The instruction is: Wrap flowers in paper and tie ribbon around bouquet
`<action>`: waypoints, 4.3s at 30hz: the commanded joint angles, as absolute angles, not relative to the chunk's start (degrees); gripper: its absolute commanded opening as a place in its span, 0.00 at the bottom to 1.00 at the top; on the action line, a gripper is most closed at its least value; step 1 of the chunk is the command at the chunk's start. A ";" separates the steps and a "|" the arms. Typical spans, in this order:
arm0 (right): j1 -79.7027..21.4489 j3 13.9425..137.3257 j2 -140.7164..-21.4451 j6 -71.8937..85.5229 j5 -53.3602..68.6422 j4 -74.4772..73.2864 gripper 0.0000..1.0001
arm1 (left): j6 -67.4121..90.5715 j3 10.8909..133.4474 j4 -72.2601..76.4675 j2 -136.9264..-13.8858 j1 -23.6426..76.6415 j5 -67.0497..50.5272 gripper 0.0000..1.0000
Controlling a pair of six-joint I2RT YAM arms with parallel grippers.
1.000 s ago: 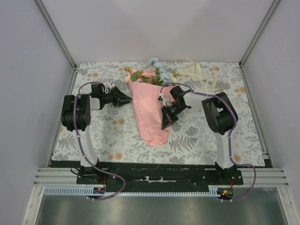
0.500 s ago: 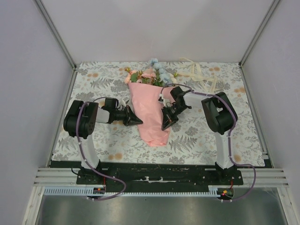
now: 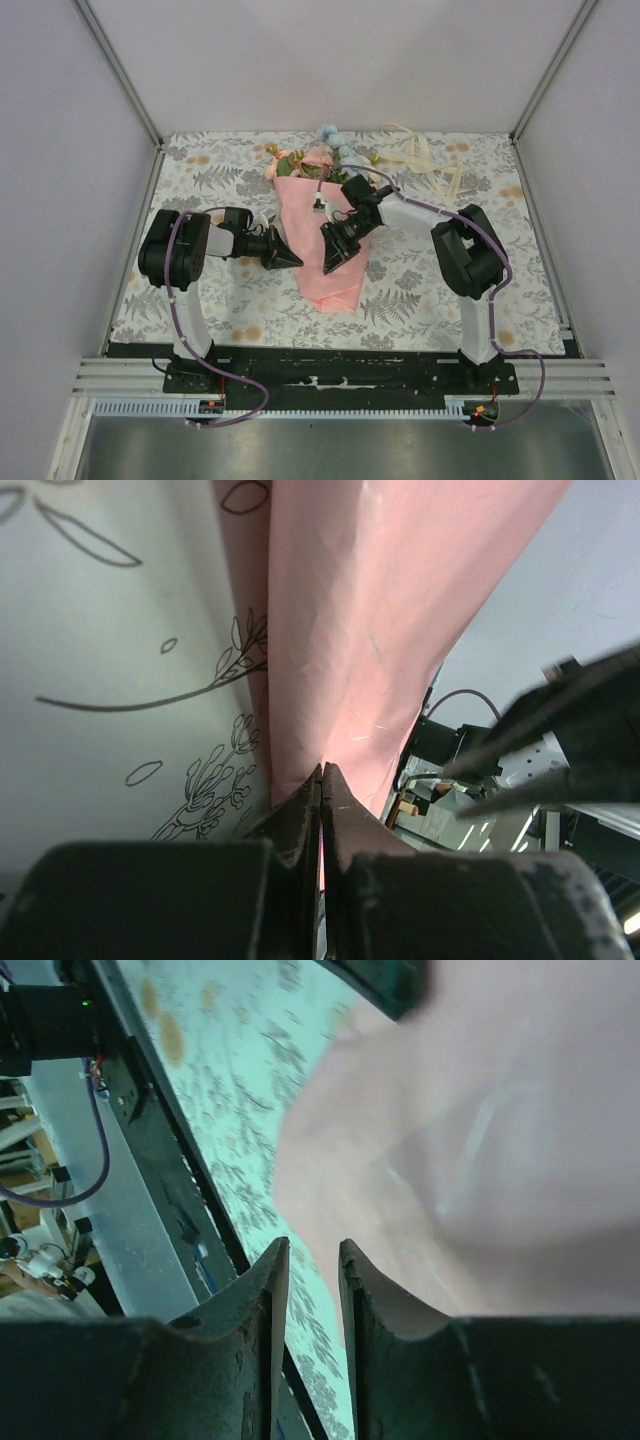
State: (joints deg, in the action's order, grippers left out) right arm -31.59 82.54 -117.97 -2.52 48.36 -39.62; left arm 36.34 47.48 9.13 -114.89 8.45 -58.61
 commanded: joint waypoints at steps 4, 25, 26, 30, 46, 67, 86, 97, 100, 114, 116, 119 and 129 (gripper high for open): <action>-41.30 83.24 -114.61 -0.09 43.96 -29.72 0.29 | 31.73 48.34 6.94 -116.98 9.49 -53.70 0.02; -44.65 73.22 -124.45 2.72 37.00 -26.10 0.11 | 29.62 66.16 0.27 -124.71 5.01 -52.82 0.02; -44.65 73.04 -124.45 2.72 37.44 -26.10 0.11 | 29.36 67.83 0.26 -125.59 4.57 -52.65 0.02; -44.56 72.51 -124.36 2.64 38.76 -25.84 0.10 | 30.06 75.22 -2.63 -130.42 2.64 -52.21 0.02; -44.38 70.75 -123.66 2.81 42.62 -25.84 0.10 | 27.34 98.25 -9.93 -140.54 -1.93 -48.96 0.02; -35.70 74.09 -110.57 5.37 57.48 -28.02 0.31 | 13.62 58.29 -13.01 -104.50 9.56 -64.08 0.32; -28.04 69.70 -120.76 -5.01 44.21 -38.50 0.18 | 5.20 54.84 -17.92 -113.30 15.73 -54.40 0.18; -27.86 69.52 -121.73 -2.64 44.74 -38.94 0.17 | 5.27 53.27 -17.32 -108.80 23.47 -59.07 0.24; -27.16 69.17 -121.64 -1.32 46.05 -39.11 0.18 | 6.41 51.16 -17.49 -112.14 21.63 -55.38 0.24; -22.15 72.24 -119.18 -0.96 47.38 -39.81 0.24 | -4.83 57.74 -29.62 -109.97 19.07 -53.93 0.25; -22.06 72.60 -119.79 -0.71 48.07 -39.90 0.24 | -5.54 59.58 -29.18 -107.07 20.64 -58.25 0.26; -22.32 73.21 -121.63 1.48 50.01 -39.64 0.24 | -3.96 61.43 -26.64 -104.68 24.77 -59.85 0.27; -22.41 72.86 -123.22 2.11 50.27 -38.85 0.23 | 11.78 58.09 -9.84 -110.29 33.48 -52.13 0.26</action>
